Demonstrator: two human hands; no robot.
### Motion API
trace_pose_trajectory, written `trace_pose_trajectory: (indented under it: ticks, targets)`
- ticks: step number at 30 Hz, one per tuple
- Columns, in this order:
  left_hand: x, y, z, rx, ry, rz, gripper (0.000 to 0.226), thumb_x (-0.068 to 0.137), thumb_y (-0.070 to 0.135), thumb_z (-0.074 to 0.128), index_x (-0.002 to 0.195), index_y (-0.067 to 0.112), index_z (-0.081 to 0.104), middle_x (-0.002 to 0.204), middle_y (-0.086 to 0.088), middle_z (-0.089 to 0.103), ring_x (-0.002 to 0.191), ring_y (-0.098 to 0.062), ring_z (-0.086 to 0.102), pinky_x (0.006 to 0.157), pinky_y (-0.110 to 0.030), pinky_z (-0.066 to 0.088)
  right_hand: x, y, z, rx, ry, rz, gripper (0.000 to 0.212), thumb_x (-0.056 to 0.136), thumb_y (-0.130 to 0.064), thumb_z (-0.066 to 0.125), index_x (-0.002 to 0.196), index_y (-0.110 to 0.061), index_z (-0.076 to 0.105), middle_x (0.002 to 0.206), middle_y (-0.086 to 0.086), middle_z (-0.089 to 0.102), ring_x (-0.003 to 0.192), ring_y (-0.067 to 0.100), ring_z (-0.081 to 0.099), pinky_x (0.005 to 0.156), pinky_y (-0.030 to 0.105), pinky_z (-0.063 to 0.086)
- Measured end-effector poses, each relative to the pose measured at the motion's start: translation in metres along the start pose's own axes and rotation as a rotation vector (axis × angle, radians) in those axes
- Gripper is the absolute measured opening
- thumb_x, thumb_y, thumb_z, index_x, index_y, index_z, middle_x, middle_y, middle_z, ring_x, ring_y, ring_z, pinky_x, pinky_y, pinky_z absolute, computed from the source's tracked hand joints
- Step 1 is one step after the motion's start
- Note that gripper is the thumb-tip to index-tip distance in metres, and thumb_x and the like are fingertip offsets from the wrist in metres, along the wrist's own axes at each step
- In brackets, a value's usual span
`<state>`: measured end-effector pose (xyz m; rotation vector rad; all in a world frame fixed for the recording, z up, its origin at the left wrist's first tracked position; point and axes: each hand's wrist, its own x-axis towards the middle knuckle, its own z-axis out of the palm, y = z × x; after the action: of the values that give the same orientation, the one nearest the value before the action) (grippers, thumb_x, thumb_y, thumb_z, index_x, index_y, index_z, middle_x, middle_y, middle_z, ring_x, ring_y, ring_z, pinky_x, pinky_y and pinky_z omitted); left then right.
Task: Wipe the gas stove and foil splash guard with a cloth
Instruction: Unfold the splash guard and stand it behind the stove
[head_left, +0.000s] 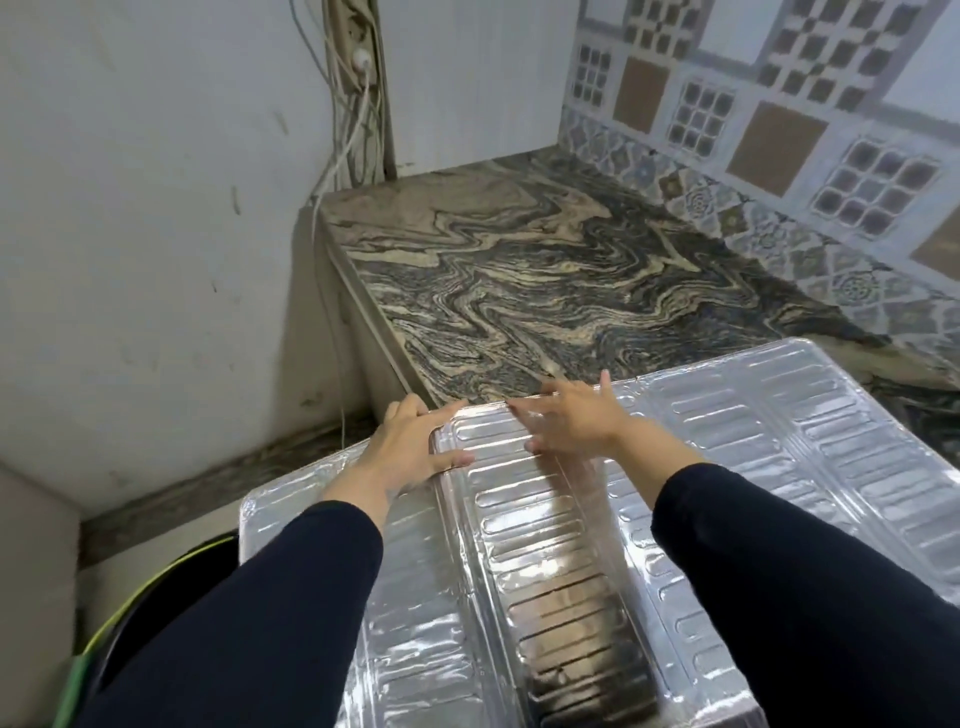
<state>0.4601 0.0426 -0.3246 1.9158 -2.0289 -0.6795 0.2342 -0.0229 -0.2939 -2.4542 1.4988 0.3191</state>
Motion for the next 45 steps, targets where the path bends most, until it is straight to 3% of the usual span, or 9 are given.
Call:
trace_pose_trajectory:
  ticks: [3,6,14,19,26,29,33,37,45]
  targets:
    - [-0.003,0.003,-0.018,0.039,0.035,0.028,0.077,0.073,0.055,0.068,0.141,0.042,0.035,0.096,0.001,0.034,0.096,-0.017,0.031,0.096,-0.031,0.036,-0.003,-0.003,-0.011,-0.051,0.04,-0.034,0.061,0.084,-0.063,0.048,0.138,-0.059,0.02,0.144,0.008,0.034,0.129,0.031,0.031,0.112,0.057,0.007]
    - [-0.006,0.007,-0.039,0.075,0.078,0.053,0.079,0.071,0.058,0.067,0.141,0.045,0.033,0.094,0.003,0.035,0.095,-0.018,0.033,0.095,-0.034,0.038,-0.008,-0.007,-0.027,-0.118,0.129,-0.08,0.063,0.086,-0.065,0.043,0.14,-0.058,0.012,0.129,0.01,0.039,0.111,0.03,0.034,0.1,0.044,0.026]
    - [-0.008,0.042,-0.11,0.18,0.312,0.211,0.082,0.067,0.062,0.066,0.139,0.048,0.03,0.095,0.002,0.04,0.092,-0.019,0.036,0.092,-0.04,0.041,-0.05,-0.008,-0.11,-0.311,0.384,-0.086,0.067,0.085,-0.07,0.033,0.137,-0.061,-0.007,0.131,0.011,0.034,0.119,0.03,0.035,0.095,0.044,0.035]
    - [-0.014,0.079,-0.151,0.315,0.522,0.316,0.077,0.07,0.061,0.066,0.139,0.049,0.033,0.097,0.003,0.041,0.09,-0.016,0.034,0.082,-0.034,0.034,-0.083,-0.003,-0.161,-0.371,0.561,-0.095,0.068,0.087,-0.066,0.037,0.14,-0.058,-0.005,0.125,0.011,0.036,0.113,0.029,0.037,0.091,0.043,0.035]
    - [-0.015,0.101,-0.176,0.349,0.613,0.366,0.077,0.069,0.054,0.068,0.139,0.043,0.038,0.1,-0.001,0.047,0.096,-0.023,0.041,0.093,-0.043,0.038,-0.124,0.038,-0.177,-0.387,0.676,-0.01,0.059,0.095,-0.047,0.038,0.142,-0.055,0.004,0.114,0.008,0.046,0.102,0.03,0.044,0.084,0.043,0.041]
    - [-0.014,0.112,-0.175,0.272,0.662,0.36,0.059,0.073,0.05,0.068,0.129,0.039,0.053,0.098,0.003,0.05,0.098,-0.022,0.044,0.094,-0.041,0.033,-0.133,0.048,-0.173,-0.21,0.787,0.04,0.05,0.096,-0.035,0.045,0.14,-0.051,0.028,0.106,0.006,0.051,0.096,0.029,0.046,0.083,0.042,0.043]
    - [-0.01,0.128,-0.176,0.062,0.708,0.37,0.027,0.083,0.042,0.064,0.109,0.033,0.069,0.093,0.009,0.063,0.099,-0.018,0.055,0.089,-0.036,0.029,-0.139,0.055,-0.173,0.189,0.959,0.129,0.029,0.086,-0.022,0.066,0.111,-0.039,0.068,0.094,-0.005,0.067,0.094,0.021,0.058,0.086,0.041,0.046]
    - [-0.004,0.143,-0.18,-0.065,0.736,0.382,0.014,0.083,0.037,0.067,0.094,0.035,0.074,0.096,0.01,0.074,0.096,-0.017,0.062,0.088,-0.031,0.026,-0.147,0.057,-0.178,0.33,0.998,0.198,0.023,0.082,-0.025,0.071,0.094,-0.044,0.072,0.09,-0.019,0.067,0.098,0.01,0.061,0.1,0.047,0.038]
    - [0.013,0.165,-0.185,-0.19,0.654,0.405,0.013,0.078,0.035,0.072,0.083,0.046,0.071,0.089,0.012,0.075,0.094,-0.014,0.064,0.093,-0.029,0.028,-0.169,0.083,-0.177,0.49,0.977,0.286,0.038,0.082,-0.026,0.072,0.076,-0.061,0.059,0.086,-0.017,0.071,0.1,0.01,0.06,0.108,0.039,0.025]
